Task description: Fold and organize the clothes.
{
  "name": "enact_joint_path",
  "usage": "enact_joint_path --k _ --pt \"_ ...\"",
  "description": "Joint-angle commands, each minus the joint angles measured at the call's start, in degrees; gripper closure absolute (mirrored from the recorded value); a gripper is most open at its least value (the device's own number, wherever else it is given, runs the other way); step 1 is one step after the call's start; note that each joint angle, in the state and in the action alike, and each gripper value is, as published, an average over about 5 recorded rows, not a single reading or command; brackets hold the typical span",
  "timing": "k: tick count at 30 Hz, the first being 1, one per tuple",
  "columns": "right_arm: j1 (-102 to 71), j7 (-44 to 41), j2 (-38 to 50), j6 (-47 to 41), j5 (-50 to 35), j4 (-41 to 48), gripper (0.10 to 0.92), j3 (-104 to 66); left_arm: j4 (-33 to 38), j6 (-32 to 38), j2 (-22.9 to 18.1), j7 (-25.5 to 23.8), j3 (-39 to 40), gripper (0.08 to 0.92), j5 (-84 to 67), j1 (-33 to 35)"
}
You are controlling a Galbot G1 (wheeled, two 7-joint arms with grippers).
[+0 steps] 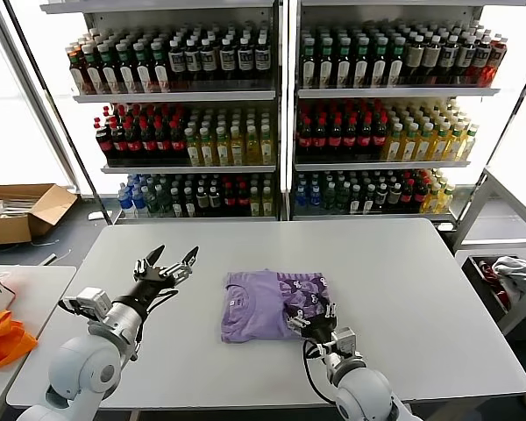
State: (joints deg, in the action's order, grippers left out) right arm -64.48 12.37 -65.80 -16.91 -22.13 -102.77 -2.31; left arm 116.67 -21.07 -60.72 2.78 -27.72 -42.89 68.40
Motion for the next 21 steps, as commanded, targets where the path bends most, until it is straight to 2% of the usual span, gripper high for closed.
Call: enact_joint_path --k 1,10,17,21 --pt "-2.03 1.55 -0.52 1.07 -1.71 -1.16 0.203 -1.29 -0.76 0.08 0.01 -0.21 0.19 0.177 0.08 -0.09" --pt "0.24 0.85 1.56 4.36 -1.7 -13.85 0.203 -7.1 -1.02 0.5 -0.09 -0.59 0.08 0.177 0.9 0.23" --pt "-9.18 -2.75 2.73 8.63 4.12 -16.12 0.203 -19.24 -0.53 3.78 -0.45 -2.28 -1.44 0.177 4.8 3.58" --pt "-17.51 -6.03 1.82 11.71 4.4 -16.98 0.203 -27.29 0.4 5.92 -1.02 -2.89 -3.05 0.177 7.13 6.53"
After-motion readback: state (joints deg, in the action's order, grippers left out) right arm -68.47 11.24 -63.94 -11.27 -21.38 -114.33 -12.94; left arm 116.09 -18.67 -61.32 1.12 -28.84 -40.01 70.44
